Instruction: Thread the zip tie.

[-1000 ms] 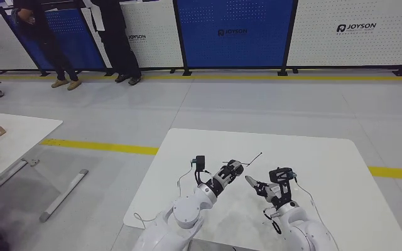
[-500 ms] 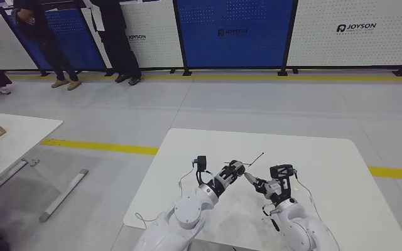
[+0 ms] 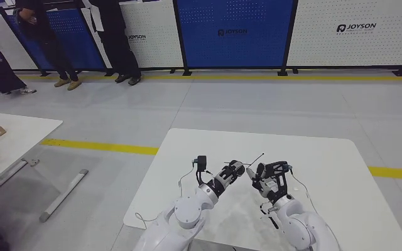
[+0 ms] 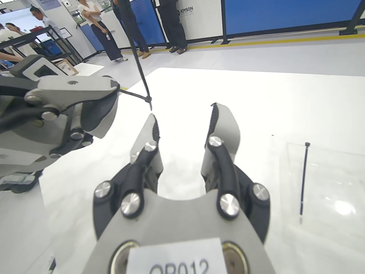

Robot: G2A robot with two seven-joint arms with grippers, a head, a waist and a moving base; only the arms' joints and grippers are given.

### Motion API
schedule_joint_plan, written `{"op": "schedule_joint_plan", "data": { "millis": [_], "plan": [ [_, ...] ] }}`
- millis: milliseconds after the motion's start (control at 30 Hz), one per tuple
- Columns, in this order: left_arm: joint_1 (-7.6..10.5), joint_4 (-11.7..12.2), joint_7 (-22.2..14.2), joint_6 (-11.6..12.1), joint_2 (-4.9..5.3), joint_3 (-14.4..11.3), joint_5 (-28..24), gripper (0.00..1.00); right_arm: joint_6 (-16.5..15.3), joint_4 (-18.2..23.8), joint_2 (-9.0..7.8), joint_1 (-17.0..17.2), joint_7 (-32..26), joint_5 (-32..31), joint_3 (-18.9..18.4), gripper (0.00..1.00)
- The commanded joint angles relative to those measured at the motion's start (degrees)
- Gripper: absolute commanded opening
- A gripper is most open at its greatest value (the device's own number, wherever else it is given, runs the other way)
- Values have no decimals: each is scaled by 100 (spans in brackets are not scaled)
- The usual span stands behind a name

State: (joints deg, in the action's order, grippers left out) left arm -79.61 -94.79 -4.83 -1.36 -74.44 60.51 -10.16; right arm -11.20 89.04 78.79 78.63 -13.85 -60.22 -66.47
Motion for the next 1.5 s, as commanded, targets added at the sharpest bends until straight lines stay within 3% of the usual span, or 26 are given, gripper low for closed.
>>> {"op": "schedule_joint_plan", "data": {
  "millis": [0,100,133,300,433,467,733,967,1067,1467],
  "plan": [
    [12,5,-13,-11,-1,-5,9,0,-38,15,-5,-1,-51,54,-1,29],
    [24,5,-24,-18,-3,-9,15,0,-35,44,-14,-12,-122,5,14,31],
    [30,6,-30,-21,-3,-10,20,0,-25,50,-16,-17,-148,-10,27,27],
    [62,9,-54,-53,-5,-5,32,0,-32,97,-21,-48,-186,-1,68,33],
    [83,34,-73,-87,-6,-13,47,0,-29,122,-28,-49,-148,0,70,27],
    [89,49,-78,-99,-7,-17,48,0,-36,135,-30,-46,-129,16,68,31],
    [135,79,-121,-146,-15,-46,48,0,-26,149,-47,-80,-140,54,51,28],
    [138,92,-125,-144,-20,-75,72,0,-15,125,-52,-149,-194,71,85,20],
    [136,96,-113,-140,-22,-80,75,0,0,111,-55,-169,-195,60,96,0],
    [140,99,-24,-64,-41,-102,22,0,-59,55,-76,-194,-214,16,145,0]
  ]
}}
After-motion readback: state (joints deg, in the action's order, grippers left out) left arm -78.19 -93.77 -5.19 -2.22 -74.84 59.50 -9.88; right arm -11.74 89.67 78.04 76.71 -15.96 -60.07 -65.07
